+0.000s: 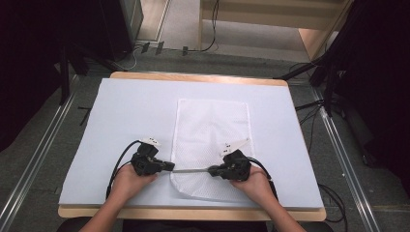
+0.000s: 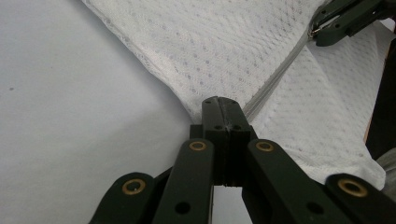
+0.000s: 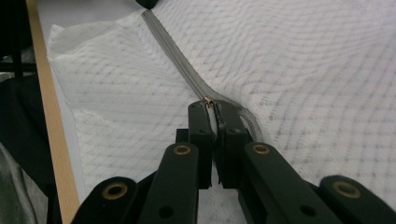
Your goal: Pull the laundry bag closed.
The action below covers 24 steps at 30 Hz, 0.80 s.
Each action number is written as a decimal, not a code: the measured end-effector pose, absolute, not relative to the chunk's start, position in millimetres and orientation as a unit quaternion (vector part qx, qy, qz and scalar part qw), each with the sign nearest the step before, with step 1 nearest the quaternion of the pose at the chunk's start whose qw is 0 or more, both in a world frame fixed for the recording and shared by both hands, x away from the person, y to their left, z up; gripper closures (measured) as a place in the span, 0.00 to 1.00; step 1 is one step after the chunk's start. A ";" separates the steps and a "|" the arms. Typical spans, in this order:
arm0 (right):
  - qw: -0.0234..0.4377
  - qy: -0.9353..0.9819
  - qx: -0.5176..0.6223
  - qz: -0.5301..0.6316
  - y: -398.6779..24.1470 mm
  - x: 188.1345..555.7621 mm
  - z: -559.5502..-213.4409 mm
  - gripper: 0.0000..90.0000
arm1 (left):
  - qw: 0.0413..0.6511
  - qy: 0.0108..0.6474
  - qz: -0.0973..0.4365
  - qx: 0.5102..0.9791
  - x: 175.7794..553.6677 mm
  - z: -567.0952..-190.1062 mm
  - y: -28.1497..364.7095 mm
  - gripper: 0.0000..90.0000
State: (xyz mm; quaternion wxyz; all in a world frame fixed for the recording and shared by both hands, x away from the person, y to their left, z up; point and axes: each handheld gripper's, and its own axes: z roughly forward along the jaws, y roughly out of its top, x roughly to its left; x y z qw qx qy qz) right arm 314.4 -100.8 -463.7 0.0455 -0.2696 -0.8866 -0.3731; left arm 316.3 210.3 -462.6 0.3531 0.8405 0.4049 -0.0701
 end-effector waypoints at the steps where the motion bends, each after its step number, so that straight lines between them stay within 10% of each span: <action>1: 0.047 -0.885 -0.274 -0.373 -102.1 314.7 -463.5 0.98 | 0.353 0.405 -0.070 0.841 316.3 -462.6 210.3 1.00; 24: 0.054 -0.877 -0.296 -0.375 -123.0 313.8 -461.3 0.98 | 0.350 0.399 -0.071 0.844 317.6 -461.7 210.1 1.00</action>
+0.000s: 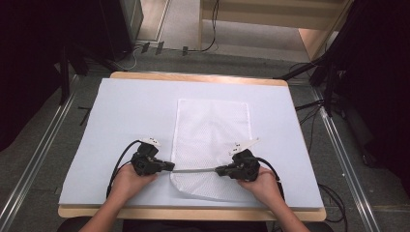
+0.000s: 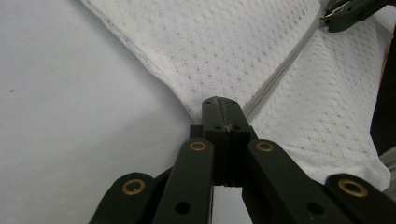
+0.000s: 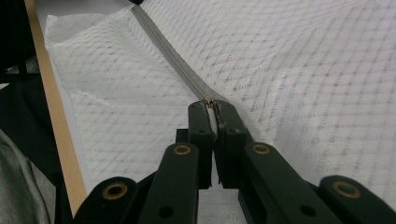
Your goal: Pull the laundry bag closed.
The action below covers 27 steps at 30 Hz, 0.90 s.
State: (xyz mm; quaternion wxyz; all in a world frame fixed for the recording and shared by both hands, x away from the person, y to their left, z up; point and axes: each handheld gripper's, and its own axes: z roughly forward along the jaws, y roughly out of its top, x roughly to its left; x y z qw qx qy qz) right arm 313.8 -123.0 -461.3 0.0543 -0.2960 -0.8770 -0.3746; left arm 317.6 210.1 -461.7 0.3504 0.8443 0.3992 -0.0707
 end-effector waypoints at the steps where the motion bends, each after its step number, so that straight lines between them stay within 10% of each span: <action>1: 0.054 -0.878 -0.296 -0.373 -122.1 313.7 -461.8 0.98 | 0.349 0.401 -0.072 0.844 318.0 -461.0 210.0 1.00; 27: 0.069 -0.869 -0.319 -0.372 -116.2 312.4 -471.2 0.98 | 0.359 0.381 -0.066 0.849 319.1 -464.4 192.2 1.00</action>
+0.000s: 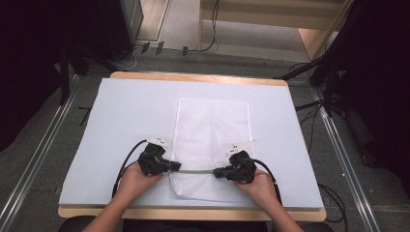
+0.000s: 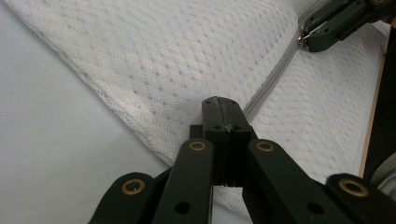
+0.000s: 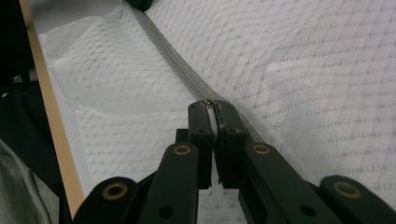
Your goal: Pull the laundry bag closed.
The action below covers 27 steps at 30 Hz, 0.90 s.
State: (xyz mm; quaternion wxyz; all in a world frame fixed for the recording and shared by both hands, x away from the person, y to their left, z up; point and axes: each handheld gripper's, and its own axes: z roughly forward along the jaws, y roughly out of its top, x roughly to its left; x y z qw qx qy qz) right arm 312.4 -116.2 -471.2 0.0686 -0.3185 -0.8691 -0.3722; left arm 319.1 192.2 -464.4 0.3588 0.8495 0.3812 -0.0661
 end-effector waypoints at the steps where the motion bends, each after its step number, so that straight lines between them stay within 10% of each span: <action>1: 0.069 -0.869 -0.319 -0.372 -116.2 312.4 -471.2 0.98 | 0.359 0.381 -0.066 0.849 319.1 -464.4 192.2 1.00; 27: 0.069 -0.869 -0.318 -0.373 -133.9 310.1 -463.8 0.98 | 0.360 0.380 -0.061 0.850 318.5 -465.1 194.4 1.00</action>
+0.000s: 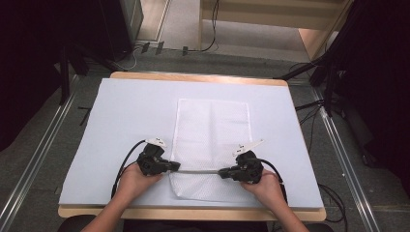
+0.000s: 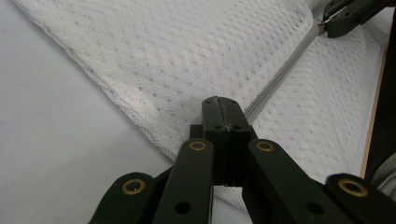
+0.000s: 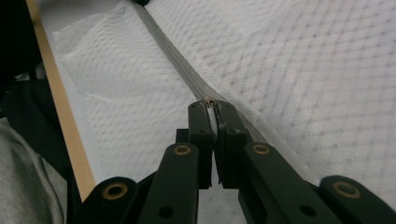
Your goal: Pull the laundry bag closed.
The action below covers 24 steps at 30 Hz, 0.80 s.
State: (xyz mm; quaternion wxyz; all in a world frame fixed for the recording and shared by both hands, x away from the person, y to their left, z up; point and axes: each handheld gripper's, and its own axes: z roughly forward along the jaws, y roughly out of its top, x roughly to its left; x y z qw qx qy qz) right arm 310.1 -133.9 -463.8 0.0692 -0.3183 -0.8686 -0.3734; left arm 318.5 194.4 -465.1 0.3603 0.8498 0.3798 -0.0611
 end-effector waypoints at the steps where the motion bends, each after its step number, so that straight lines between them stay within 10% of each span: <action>1: 0.069 -0.870 -0.320 -0.370 -135.6 309.9 -463.0 0.98 | 0.361 0.380 -0.061 0.849 318.3 -465.2 194.3 1.00; 24: 0.055 -0.871 -0.309 -0.379 -177.1 311.0 -457.8 0.98 | 0.362 0.382 -0.065 0.848 319.0 -465.5 194.8 1.00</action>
